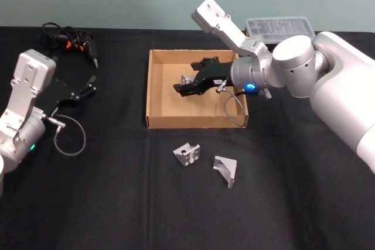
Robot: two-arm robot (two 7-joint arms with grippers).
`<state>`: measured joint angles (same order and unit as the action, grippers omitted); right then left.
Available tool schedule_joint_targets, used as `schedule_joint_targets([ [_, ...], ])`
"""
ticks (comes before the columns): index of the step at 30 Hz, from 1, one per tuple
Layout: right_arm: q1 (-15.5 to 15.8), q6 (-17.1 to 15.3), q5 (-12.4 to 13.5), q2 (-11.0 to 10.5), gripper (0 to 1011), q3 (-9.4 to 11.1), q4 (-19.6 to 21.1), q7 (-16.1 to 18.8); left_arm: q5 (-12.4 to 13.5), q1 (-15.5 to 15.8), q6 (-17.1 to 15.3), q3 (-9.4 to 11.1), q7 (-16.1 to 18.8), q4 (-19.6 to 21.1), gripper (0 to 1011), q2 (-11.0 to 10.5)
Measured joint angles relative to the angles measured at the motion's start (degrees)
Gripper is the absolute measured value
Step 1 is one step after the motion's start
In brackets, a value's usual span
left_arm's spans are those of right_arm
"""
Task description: Use one hand to pick up the angle iron from the table and place it into the box.
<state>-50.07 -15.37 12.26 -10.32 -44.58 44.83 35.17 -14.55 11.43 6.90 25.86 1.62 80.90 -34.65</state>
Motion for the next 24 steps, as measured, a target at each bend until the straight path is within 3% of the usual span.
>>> schedule_joint_targets([
  [4,1.8,0.8,-0.1,-1.6,982,1.2,4.3,-0.4,0.0,0.0,0.0,0.0,0.0,0.0,1011,0.0],
  [9,5.0,2.0,0.5,-4.1,1002,3.7,11.2,-1.2,0.0,0.0,0.0,0.0,0.0,0.0,1011,0.0],
  [16,10.8,2.0,3.5,-8.8,1003,8.1,22.2,-0.7,0.0,0.0,0.0,0.0,0.0,0.0,1011,0.0],
  [20,14.7,1.4,5.8,-12.2,1003,10.2,28.2,-0.1,0.0,0.0,0.0,0.0,0.0,0.0,1011,0.0],
  [23,18.7,0.8,8.3,-16.0,1003,12.2,34.0,0.4,0.0,0.0,0.0,0.0,0.0,0.0,1011,0.0],
  [24,18.7,0.8,8.3,-16.0,1003,12.2,34.0,0.4,0.0,0.0,0.0,0.0,0.0,0.0,1011,0.0],
])
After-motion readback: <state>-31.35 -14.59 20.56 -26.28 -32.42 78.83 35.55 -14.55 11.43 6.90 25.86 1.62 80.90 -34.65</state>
